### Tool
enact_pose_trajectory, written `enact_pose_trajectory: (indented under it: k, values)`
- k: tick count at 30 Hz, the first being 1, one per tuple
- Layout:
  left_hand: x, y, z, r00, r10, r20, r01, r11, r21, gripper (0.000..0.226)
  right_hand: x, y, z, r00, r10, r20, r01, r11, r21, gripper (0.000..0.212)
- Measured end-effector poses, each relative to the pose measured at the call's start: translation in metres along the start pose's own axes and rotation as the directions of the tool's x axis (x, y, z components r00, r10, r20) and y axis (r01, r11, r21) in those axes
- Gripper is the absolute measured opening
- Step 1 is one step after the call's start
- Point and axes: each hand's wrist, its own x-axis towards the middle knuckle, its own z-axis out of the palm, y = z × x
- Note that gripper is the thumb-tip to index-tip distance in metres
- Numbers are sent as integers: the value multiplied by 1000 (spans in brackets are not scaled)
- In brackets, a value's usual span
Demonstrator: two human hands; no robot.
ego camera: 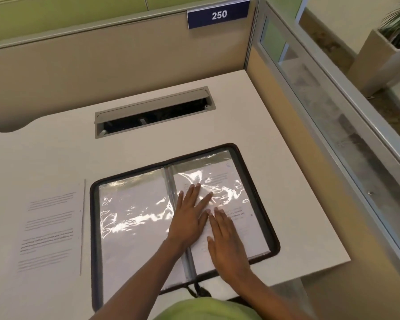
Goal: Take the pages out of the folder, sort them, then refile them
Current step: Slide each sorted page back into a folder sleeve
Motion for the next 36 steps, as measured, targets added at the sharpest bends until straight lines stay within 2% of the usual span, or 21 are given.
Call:
enact_pose_trajectory:
  k: [3, 5, 8, 11, 16, 19, 21, 22, 24, 26, 28, 30, 33, 36]
  values:
    - [1, 6, 3, 1000, -17, -17, 19, 996, 87, 53, -23, 11, -4, 998, 57, -19, -59, 989, -134, 64]
    - [0, 9, 4, 999, -40, -22, 42, 992, 121, 54, -37, 15, -6, 986, 167, -26, -169, 968, -184, 64]
    - [-1, 11, 5, 998, -55, -18, 57, 988, 143, 54, -55, 19, -7, 935, 351, -56, -355, 914, -196, 67]
    - [-1, 10, 5, 999, -47, -22, 50, 988, 144, 55, -65, 19, -7, 895, 439, -73, -445, 876, -185, 71]
    - [-1, 9, 7, 999, -48, -26, 50, 990, 128, 54, -63, 10, 2, 901, 423, -94, -433, 892, -134, 67]
    - [-1, 8, 6, 999, -43, -18, 45, 993, 112, 53, -60, 3, 1, 915, 389, -111, -400, 910, -108, 77]
    - [0, 8, 2, 999, -52, -17, 52, 999, 6, 54, -59, -4, -2, 935, 333, -120, -343, 936, -80, 85]
    - [1, 9, -2, 995, -94, -32, 89, 988, -129, 56, -58, -8, -3, 946, 301, -124, -310, 948, -65, 88]
    - [1, 16, -16, 953, -298, -48, 241, 846, -475, 59, -57, -15, -4, 966, 218, -141, -226, 973, -41, 96]
    - [1, 26, -40, 887, -458, -59, 308, 682, -664, 55, -57, -20, -4, 978, 102, -180, -111, 993, -39, 101]
    - [0, 29, -65, 832, -554, -35, 306, 511, -804, 41, -57, -27, -2, 978, -41, -206, 30, 998, -60, 100]
    - [1, 17, -82, 797, -602, 58, 332, 356, -873, 39, -57, -33, 0, 974, -156, -165, 141, 985, -101, 99]
    - [-6, -6, -94, 728, -670, 146, 408, 252, -878, 33, -58, -44, 3, 962, -267, -61, 259, 959, -114, 93]
    - [-20, -32, -100, 650, -735, 196, 412, 124, -903, 24, -58, -60, -3, 933, -358, -25, 356, 932, -71, 68]
